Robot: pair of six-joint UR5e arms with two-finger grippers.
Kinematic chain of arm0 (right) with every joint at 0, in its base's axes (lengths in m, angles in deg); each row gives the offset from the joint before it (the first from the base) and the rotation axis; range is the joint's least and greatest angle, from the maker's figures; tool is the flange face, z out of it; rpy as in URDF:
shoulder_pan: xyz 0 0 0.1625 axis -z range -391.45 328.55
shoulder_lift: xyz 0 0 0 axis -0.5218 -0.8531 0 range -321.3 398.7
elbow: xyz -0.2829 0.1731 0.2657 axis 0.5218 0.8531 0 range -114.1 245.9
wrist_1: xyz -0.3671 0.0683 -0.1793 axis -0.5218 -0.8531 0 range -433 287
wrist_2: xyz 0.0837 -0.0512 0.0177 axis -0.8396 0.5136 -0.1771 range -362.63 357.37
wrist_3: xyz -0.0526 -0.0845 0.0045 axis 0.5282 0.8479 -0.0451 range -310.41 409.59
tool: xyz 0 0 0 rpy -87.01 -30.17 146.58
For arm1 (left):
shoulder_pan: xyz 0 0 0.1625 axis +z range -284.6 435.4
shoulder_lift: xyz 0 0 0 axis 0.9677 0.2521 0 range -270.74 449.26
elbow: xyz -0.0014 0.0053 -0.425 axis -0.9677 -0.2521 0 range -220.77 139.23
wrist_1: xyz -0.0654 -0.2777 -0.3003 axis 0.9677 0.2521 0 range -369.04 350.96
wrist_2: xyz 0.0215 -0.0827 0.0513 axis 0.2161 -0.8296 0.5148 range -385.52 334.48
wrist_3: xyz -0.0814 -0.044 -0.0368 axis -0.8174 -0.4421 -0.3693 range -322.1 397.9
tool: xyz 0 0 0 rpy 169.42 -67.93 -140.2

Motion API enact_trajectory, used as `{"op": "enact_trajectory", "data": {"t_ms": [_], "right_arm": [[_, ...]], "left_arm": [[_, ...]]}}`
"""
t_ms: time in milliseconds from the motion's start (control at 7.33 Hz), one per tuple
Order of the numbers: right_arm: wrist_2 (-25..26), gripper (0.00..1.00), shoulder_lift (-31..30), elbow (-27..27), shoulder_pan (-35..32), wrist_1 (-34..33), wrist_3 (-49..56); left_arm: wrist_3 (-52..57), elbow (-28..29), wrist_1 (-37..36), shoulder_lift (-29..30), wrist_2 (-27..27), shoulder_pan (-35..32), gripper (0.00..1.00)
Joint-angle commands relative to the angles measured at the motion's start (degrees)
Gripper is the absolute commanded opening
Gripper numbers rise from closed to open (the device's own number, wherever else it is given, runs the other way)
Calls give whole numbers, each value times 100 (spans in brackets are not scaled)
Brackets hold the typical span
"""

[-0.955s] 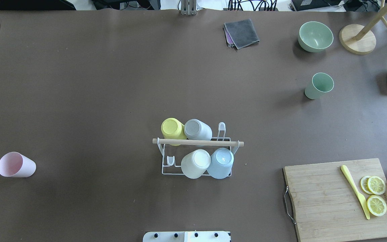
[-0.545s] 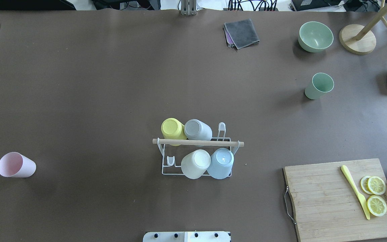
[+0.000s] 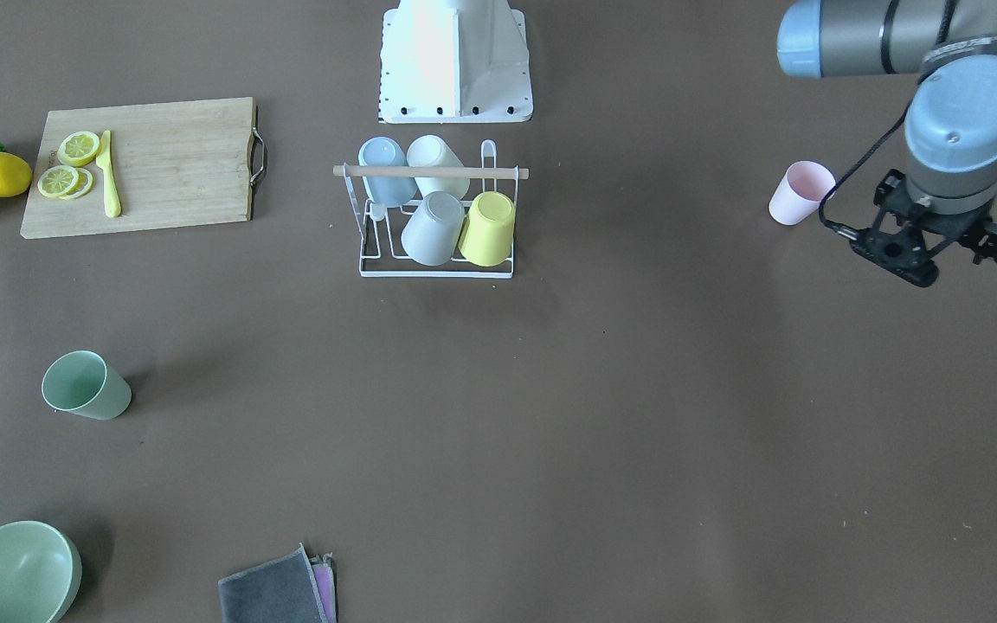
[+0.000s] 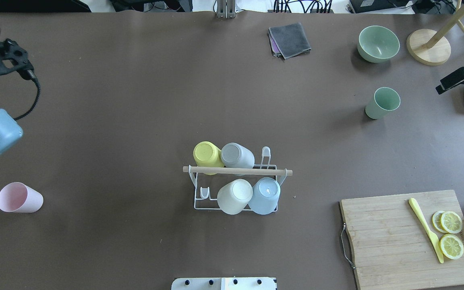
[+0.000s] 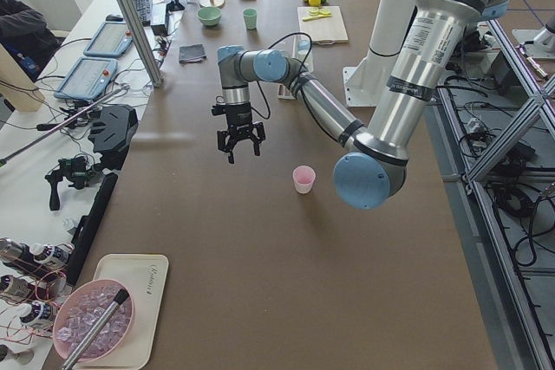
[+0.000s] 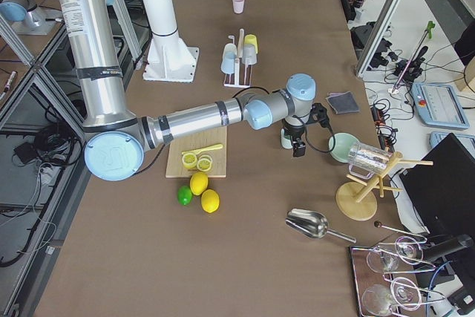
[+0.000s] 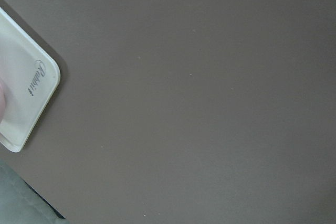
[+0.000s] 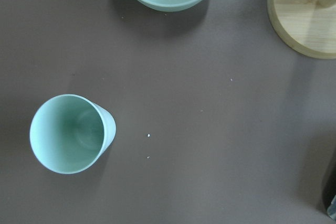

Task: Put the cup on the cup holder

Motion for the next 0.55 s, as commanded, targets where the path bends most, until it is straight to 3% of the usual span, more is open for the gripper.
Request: {"op": "enact_trajectory", "data": {"t_ms": [0,136,409], "right_arm": [[292,100,516,3,527,-632,53],[737,100,639,29,930,-651,89],[909,100,911,38,1153,-956,350]], "left_arm": [[22,386,-890,488,334,1091,98],[31,683,-1128,611,371,1400,98],[31,1054,-1139,595,450,1814,98]]}}
